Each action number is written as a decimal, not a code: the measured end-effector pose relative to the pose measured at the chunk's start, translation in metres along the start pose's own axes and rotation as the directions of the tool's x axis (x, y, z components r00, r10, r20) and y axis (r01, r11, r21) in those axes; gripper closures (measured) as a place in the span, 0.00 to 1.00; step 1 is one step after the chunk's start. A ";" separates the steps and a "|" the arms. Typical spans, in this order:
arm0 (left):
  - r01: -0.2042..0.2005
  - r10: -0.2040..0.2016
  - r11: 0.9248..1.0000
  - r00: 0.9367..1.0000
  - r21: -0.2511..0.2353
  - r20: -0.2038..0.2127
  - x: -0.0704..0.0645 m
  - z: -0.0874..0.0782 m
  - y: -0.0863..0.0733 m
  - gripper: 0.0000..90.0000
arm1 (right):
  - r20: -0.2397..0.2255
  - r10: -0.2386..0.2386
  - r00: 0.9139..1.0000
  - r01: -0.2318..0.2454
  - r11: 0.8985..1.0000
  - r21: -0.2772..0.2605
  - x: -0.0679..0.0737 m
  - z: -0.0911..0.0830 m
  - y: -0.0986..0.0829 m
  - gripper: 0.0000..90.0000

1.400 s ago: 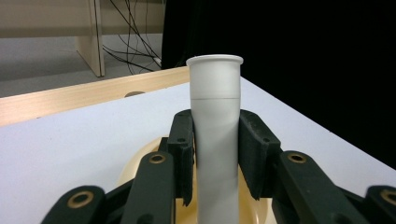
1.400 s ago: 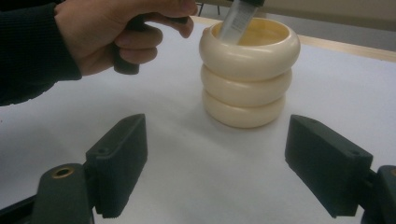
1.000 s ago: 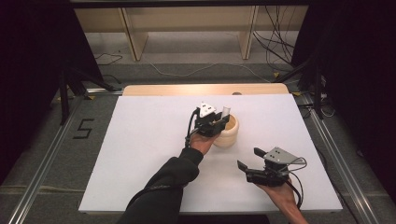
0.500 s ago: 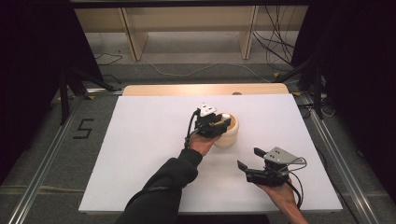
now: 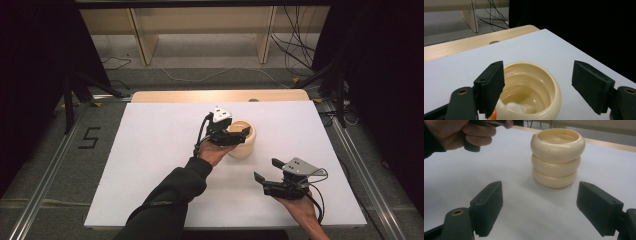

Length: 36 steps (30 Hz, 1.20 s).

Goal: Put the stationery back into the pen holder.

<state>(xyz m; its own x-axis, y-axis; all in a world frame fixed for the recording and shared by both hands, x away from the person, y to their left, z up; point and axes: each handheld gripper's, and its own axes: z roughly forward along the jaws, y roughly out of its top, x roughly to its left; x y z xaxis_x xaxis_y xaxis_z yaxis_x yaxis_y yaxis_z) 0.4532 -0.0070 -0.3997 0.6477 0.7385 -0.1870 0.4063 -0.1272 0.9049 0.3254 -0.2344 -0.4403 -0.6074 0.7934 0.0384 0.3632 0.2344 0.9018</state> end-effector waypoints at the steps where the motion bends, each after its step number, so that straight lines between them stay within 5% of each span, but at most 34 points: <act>1: -0.003 0.003 1.000 1.000 0.002 0.000 0.000 -0.002 0.000 0.27 | 0.000 0.001 1.000 -0.001 1.000 0.000 0.000 0.000 0.000 0.24; 12: 0.017 -0.018 1.000 0.999 0.019 0.049 0.006 -0.018 -0.003 0.24 | 0.001 0.002 1.000 -0.002 1.000 0.002 0.000 0.000 0.000 0.24; 21: -0.020 0.018 1.000 0.995 0.022 0.098 0.012 -0.045 -0.012 0.22 | 0.002 0.005 1.000 -0.005 1.000 0.007 0.001 0.000 0.000 0.24; 36: -0.043 0.043 0.999 0.994 -0.002 0.100 0.026 -0.080 -0.032 0.22 | -0.009 0.023 1.000 -0.023 1.000 0.003 0.000 0.001 -0.001 0.24</act>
<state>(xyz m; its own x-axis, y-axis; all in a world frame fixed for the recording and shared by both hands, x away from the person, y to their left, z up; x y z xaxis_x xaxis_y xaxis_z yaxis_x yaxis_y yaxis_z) 0.4050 0.0691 -0.4029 0.7256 0.6626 -0.1854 0.3769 -0.1574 0.9128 0.3259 -0.2344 -0.4410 -0.6053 0.7935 0.0631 0.3792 0.2177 0.8993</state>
